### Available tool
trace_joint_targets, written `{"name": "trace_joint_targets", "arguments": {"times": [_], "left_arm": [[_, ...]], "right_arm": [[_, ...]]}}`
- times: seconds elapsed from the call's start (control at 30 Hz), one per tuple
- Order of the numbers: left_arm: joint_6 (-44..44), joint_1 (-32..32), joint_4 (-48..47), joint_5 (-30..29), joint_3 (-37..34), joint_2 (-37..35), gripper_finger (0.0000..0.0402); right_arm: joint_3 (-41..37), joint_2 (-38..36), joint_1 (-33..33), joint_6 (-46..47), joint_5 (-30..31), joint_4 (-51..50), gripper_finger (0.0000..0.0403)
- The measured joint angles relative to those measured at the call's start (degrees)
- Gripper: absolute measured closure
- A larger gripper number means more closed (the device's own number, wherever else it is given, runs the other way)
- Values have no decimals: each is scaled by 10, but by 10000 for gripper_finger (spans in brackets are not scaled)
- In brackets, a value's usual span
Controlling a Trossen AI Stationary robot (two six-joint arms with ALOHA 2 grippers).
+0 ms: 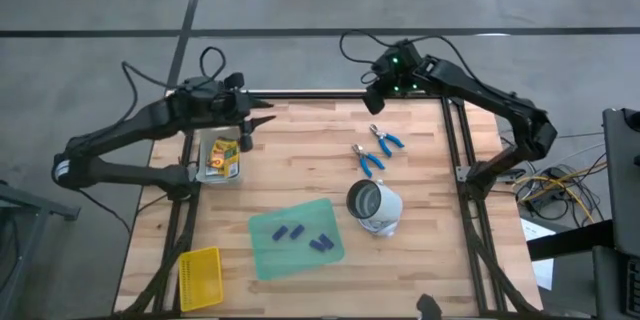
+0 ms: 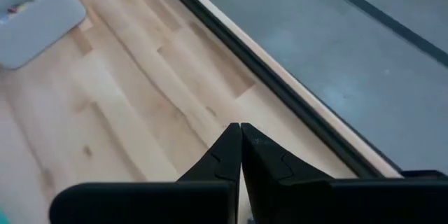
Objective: Pick & Place School Supplies
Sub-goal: Put the blue hole puncher into the yellow bin
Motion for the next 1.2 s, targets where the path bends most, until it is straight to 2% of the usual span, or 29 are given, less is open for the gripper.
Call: {"name": "trace_joint_targets", "arguments": {"times": [0.13, 0.23, 0.3, 0.47, 0.53, 0.73, 0.87, 1.0, 1.07, 1.2], "left_arm": [[-2, 3, -58, -1, -3, -29, 268], [-5, 3, -64, -1, -28, -51, 268], [-5, 3, -53, -1, -50, -65, 268], [-19, 5, 50, -1, -128, -107, 268], [-23, 5, 104, -1, -164, -123, 268], [-57, 7, 233, -40, -266, -145, 268], [-96, 7, 333, -34, -327, -145, 268], [-96, 7, 432, -26, -369, -146, 268], [-96, 10, 449, -26, -377, -149, 268], [-103, 11, 421, -25, -380, -149, 268]], "right_arm": [[0, -5, 21, 26, -17, -18, 394], [-1, -5, 33, 25, -26, -29, 394], [-2, -5, 42, 24, -8, -28, 394], [-2, -8, 75, 22, 108, -27, 394], [-2, -9, 83, 20, 128, -27, 394], [-2, -9, 84, 46, 130, -57, 394], [-3, -9, 80, 91, 132, -116, 394], [-3, -12, 81, 94, 132, -126, 394], [-3, -11, 81, 94, 132, -126, 394], [-3, -10, 81, 85, 132, -127, 394]]}}
